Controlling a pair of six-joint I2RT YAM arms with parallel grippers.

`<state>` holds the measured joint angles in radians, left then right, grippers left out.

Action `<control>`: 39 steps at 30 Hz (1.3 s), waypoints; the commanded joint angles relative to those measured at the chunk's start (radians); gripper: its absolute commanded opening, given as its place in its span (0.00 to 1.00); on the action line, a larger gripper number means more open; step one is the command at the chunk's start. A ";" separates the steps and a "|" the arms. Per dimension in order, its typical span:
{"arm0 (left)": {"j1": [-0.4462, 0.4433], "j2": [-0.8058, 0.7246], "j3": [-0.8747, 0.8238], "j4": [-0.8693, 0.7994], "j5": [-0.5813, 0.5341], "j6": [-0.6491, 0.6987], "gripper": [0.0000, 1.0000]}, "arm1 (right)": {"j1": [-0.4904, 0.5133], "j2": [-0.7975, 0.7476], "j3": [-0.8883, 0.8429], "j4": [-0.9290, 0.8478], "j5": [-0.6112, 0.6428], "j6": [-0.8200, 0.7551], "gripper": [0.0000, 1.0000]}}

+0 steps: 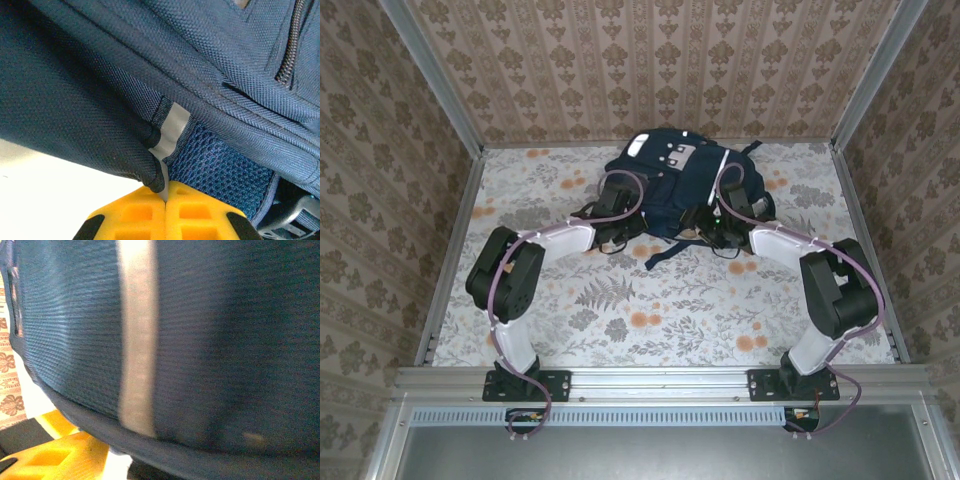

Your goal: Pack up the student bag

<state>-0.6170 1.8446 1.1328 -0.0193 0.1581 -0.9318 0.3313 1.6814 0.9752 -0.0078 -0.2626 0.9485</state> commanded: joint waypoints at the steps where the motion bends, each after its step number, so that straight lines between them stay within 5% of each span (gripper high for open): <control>1: -0.055 -0.039 -0.005 -0.031 0.065 -0.013 0.00 | -0.008 0.043 0.045 0.049 0.003 0.016 0.63; 5: -0.074 -0.066 -0.025 -0.036 0.057 -0.019 0.00 | -0.030 0.084 0.044 0.065 0.047 0.003 0.63; 13: -0.090 -0.113 -0.079 -0.023 0.049 -0.048 0.00 | -0.050 0.102 0.163 -0.177 0.138 -0.120 0.68; 26: -0.119 -0.062 -0.020 0.007 0.046 -0.126 0.00 | 0.012 -0.273 -0.022 -0.258 0.127 -0.254 0.71; 31: -0.118 -0.056 -0.007 0.003 0.052 -0.136 0.00 | 0.107 -0.370 -0.199 -0.104 0.149 -0.347 0.52; 39: -0.114 -0.051 0.007 -0.029 0.049 -0.142 0.00 | 0.195 -0.299 -0.340 0.171 0.245 -0.442 0.32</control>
<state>-0.7258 1.7870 1.1000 -0.0360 0.1677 -1.0569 0.5152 1.3586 0.6628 0.0029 -0.0826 0.5690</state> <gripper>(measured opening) 0.038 0.322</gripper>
